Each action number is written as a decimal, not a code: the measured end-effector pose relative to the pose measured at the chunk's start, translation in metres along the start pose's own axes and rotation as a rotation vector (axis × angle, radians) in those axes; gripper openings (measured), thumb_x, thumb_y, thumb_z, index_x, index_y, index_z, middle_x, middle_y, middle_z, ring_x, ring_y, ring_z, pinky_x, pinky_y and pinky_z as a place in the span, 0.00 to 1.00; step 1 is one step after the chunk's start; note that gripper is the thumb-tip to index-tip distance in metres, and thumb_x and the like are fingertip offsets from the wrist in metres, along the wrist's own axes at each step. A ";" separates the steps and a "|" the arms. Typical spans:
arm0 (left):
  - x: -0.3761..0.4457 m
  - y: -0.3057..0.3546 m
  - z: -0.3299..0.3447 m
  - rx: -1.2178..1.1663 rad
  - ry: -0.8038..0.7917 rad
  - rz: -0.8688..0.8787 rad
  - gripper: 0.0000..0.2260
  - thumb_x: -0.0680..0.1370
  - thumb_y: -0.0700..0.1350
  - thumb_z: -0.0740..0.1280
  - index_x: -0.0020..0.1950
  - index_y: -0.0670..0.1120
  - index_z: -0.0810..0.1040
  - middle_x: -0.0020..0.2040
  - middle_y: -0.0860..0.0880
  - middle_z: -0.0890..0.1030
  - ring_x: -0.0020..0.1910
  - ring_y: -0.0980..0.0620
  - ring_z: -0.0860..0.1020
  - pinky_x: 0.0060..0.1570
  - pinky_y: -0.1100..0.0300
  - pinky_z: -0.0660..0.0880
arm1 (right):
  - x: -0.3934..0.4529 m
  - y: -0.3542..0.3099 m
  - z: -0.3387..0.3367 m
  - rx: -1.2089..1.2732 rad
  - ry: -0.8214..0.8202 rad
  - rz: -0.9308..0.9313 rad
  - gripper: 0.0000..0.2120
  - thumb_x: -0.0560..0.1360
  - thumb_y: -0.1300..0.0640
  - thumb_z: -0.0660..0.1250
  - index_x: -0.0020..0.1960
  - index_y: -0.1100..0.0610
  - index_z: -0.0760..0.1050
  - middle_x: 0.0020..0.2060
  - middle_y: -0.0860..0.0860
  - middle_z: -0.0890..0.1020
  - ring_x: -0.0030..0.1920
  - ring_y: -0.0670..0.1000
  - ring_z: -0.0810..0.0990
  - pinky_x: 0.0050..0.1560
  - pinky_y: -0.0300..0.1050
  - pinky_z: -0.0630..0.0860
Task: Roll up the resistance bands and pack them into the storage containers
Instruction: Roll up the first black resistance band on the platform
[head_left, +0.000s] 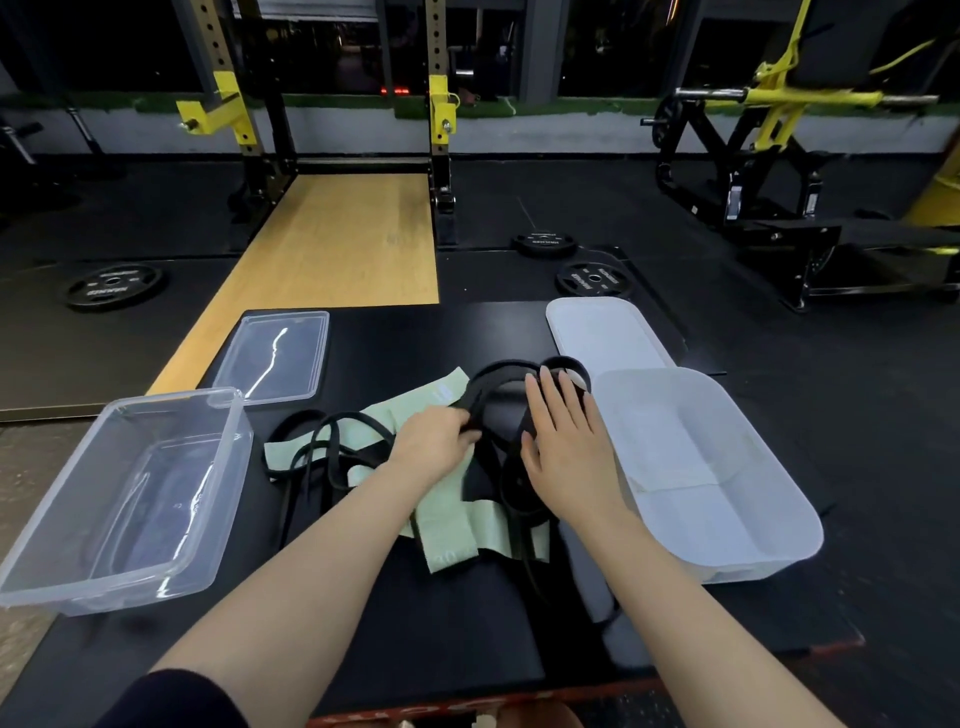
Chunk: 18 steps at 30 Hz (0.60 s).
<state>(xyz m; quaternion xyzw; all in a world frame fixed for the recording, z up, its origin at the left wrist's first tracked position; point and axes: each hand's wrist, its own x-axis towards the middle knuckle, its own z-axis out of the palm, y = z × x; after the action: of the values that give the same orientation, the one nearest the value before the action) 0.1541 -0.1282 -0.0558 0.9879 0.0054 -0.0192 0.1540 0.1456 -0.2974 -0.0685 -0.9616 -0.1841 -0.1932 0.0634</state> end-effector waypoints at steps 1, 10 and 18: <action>0.006 0.000 -0.003 -0.109 0.054 -0.025 0.11 0.79 0.49 0.62 0.51 0.43 0.78 0.48 0.42 0.81 0.50 0.41 0.78 0.45 0.54 0.72 | 0.000 0.001 0.002 0.005 0.020 0.001 0.28 0.74 0.54 0.56 0.73 0.61 0.63 0.71 0.56 0.69 0.71 0.57 0.67 0.68 0.55 0.67; 0.032 0.001 -0.014 -0.509 0.004 0.120 0.24 0.81 0.34 0.54 0.74 0.52 0.62 0.70 0.47 0.69 0.70 0.49 0.67 0.63 0.63 0.65 | -0.001 0.006 0.013 0.146 0.007 0.181 0.30 0.77 0.61 0.60 0.75 0.68 0.53 0.74 0.63 0.59 0.74 0.60 0.59 0.73 0.53 0.60; 0.017 -0.060 -0.002 -0.144 -0.197 -0.130 0.30 0.78 0.46 0.65 0.76 0.47 0.57 0.73 0.44 0.65 0.72 0.46 0.64 0.67 0.55 0.64 | -0.001 -0.007 0.017 0.290 0.110 -0.076 0.17 0.75 0.60 0.60 0.61 0.64 0.76 0.61 0.59 0.78 0.62 0.58 0.76 0.61 0.51 0.75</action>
<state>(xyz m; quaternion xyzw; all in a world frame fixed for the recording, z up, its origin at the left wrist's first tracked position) 0.1697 -0.0701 -0.0725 0.9651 0.0556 -0.1255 0.2229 0.1482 -0.2884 -0.0846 -0.9228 -0.2425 -0.2191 0.2042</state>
